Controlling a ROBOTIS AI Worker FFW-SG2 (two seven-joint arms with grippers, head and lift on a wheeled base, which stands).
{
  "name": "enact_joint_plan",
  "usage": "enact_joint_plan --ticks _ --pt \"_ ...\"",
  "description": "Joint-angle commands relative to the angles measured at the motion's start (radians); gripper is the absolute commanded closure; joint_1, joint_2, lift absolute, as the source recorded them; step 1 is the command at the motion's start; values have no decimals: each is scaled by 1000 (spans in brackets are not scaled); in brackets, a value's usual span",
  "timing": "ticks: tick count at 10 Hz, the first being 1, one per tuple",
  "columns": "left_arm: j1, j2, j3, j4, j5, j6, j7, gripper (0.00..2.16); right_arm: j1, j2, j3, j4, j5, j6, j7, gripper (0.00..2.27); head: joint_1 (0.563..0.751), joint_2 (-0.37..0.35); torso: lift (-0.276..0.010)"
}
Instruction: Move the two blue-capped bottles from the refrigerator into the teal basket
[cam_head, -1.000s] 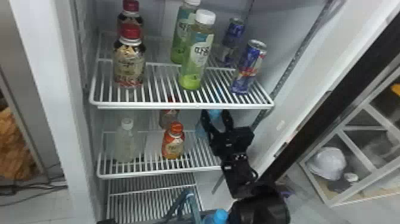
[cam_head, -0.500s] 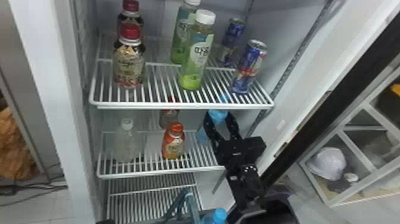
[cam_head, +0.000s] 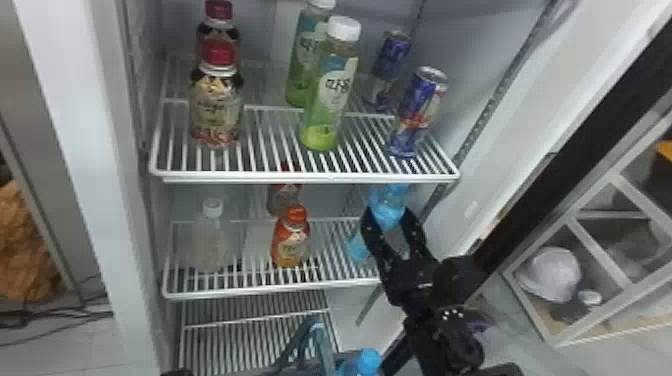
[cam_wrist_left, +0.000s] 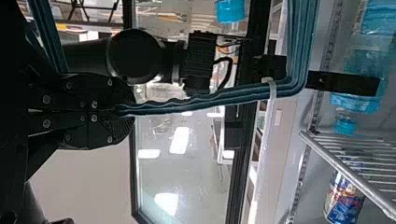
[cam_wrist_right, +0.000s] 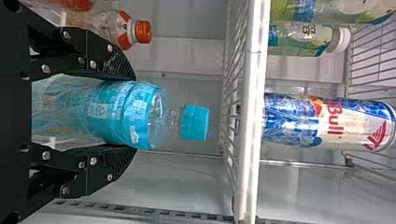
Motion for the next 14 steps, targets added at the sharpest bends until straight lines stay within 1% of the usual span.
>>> enact_joint_plan --ticks 1,6,9,12,14 --pt "0 0 1 2 0 -1 0 1154 58 0 -8 -67 -5 35 10 657 695 -350 -136" --pt "2 0 4 0 0 1 0 1154 313 6 -52 -383 -48 165 71 656 695 -350 -136" --pt "5 0 6 0 -2 1 -1 1154 448 25 -97 -560 -62 243 114 656 695 -350 -136" --pt "5 0 8 0 -2 4 -1 1154 551 25 -143 -705 -81 349 156 656 695 -350 -136" --pt "10 2 8 0 -2 4 -3 1154 610 15 -152 -791 -107 417 174 656 695 -350 -136"
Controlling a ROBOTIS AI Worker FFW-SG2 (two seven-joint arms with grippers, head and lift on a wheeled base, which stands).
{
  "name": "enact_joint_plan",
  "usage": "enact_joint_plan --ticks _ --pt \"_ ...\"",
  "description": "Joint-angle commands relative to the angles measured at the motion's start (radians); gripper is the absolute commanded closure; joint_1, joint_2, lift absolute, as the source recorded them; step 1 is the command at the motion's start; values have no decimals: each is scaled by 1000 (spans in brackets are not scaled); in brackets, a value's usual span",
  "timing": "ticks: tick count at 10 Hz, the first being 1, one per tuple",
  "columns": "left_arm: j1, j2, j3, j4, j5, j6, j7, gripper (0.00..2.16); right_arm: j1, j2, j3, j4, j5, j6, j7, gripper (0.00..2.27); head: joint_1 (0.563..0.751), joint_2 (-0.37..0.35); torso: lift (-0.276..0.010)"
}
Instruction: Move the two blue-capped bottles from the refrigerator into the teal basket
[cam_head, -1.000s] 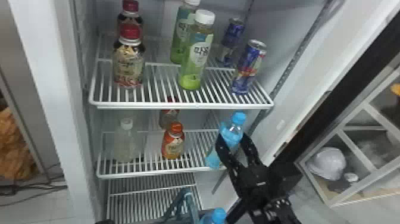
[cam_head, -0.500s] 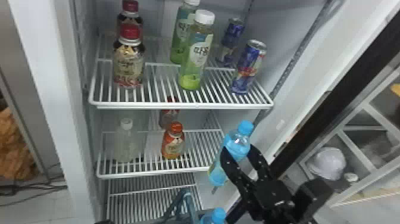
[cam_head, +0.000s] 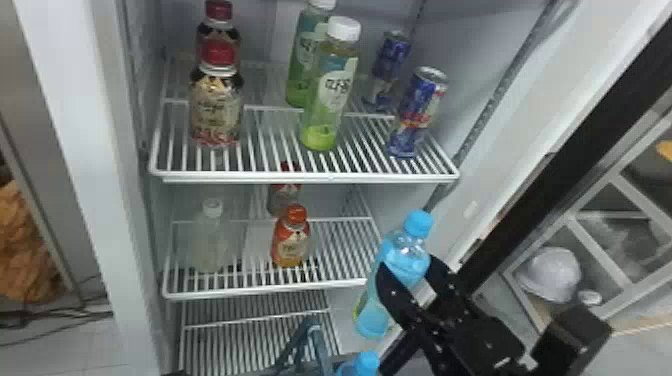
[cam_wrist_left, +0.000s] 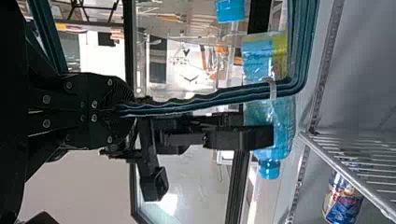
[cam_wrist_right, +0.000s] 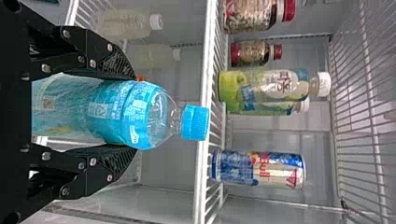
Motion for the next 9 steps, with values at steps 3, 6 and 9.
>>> enact_joint_plan --ticks 3,6,9 --pt "2 2 2 0 0 0 0 1154 107 -12 -28 -164 -43 188 50 656 695 -350 -136" --pt "4 3 5 0 -3 0 -1 1154 168 -14 -72 -257 -42 332 87 656 695 -350 -136" --pt "4 3 5 0 -6 0 -1 1154 183 -12 -71 -265 -49 438 101 656 695 -350 -136"
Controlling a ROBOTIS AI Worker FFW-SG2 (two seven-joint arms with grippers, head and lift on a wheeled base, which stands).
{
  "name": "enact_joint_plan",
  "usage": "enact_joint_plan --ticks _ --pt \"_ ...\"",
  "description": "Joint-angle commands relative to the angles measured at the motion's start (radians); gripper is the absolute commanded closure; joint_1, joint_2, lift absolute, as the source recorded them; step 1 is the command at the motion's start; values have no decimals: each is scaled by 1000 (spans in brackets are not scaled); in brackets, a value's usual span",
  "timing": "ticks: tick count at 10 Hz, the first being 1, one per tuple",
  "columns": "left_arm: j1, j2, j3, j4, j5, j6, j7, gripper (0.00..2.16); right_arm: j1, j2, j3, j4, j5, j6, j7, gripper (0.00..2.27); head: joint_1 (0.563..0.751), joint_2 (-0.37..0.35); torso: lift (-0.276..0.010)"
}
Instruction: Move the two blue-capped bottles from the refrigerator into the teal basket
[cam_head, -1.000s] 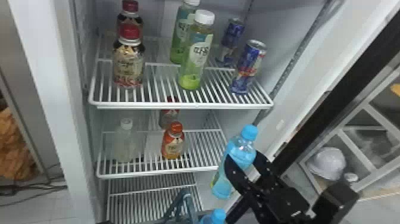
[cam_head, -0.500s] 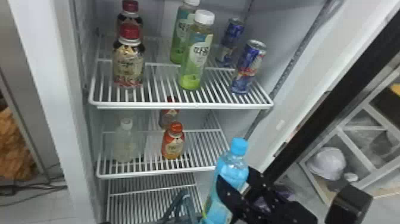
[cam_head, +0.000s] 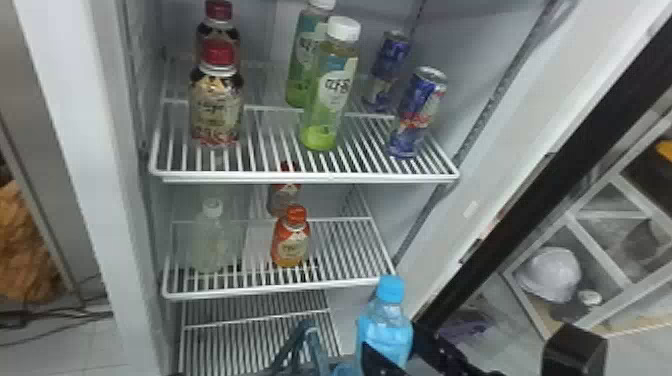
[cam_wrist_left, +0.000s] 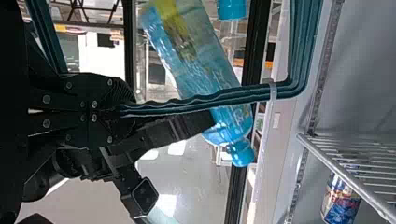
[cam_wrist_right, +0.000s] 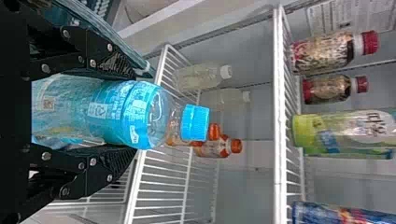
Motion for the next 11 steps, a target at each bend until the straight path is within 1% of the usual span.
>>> enact_joint_plan --ticks 1,4,5,7,8,10,11 --pt "0 0 -1 0 -2 0 0 1154 4 0 1 -7 -1 29 0 656 695 -350 -136" --pt "-2 0 -1 0 -2 0 1 1154 -11 -9 24 24 -2 56 4 628 695 -350 -136" --pt "-2 0 -1 0 1 0 1 1154 -19 -11 24 42 -1 61 16 512 695 -350 -136" --pt "0 0 0 0 1 0 0 1154 -41 -11 23 69 2 31 34 407 695 -350 -136" --pt "0 -2 3 0 1 0 1 1154 -58 -1 20 93 4 -30 40 403 695 -350 -136" --pt "2 -3 2 0 3 0 1 1154 -95 45 0 140 30 -182 50 403 695 -350 -136" --pt "2 -3 2 0 1 0 1 1154 -97 48 1 150 65 -266 48 403 695 -350 -136"
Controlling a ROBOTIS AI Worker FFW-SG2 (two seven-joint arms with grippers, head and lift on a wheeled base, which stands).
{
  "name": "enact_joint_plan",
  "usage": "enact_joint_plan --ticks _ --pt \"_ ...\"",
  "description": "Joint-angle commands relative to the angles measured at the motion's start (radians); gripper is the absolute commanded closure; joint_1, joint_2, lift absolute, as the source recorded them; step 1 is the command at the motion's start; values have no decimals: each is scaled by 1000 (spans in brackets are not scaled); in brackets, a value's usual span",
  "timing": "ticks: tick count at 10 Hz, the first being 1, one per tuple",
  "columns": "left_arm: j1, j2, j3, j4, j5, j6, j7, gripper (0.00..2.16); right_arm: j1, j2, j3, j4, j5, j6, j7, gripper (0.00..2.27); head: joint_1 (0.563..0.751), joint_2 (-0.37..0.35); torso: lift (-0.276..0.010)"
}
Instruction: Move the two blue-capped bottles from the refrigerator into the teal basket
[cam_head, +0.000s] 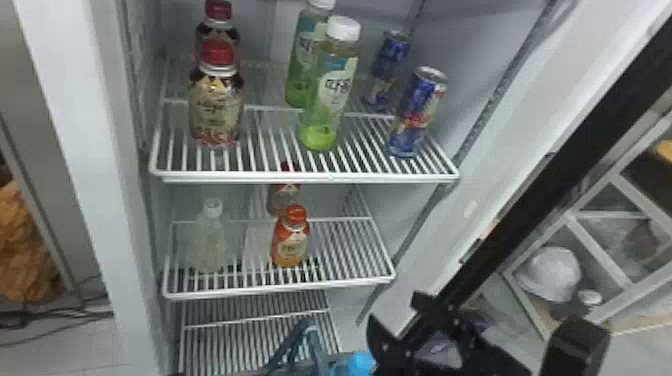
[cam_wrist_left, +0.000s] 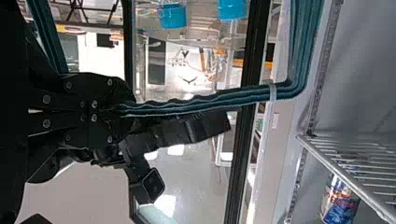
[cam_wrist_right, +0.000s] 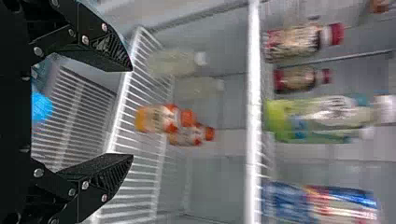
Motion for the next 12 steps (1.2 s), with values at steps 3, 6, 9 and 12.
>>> enact_joint_plan --ticks 3,6,9,12 --pt "3 -3 3 0 -8 -2 0 1154 -19 40 23 84 50 -240 -44 401 695 -350 -136" --pt "5 -5 5 0 -19 0 4 1154 -73 49 61 167 50 -380 -146 407 695 -350 -136" --pt "0 -5 -1 0 -23 7 5 1154 -135 60 80 241 68 -451 -191 403 695 -350 -136" --pt "-2 -6 -9 0 -23 5 7 1154 -194 59 95 347 82 -530 -206 403 695 -350 -136"
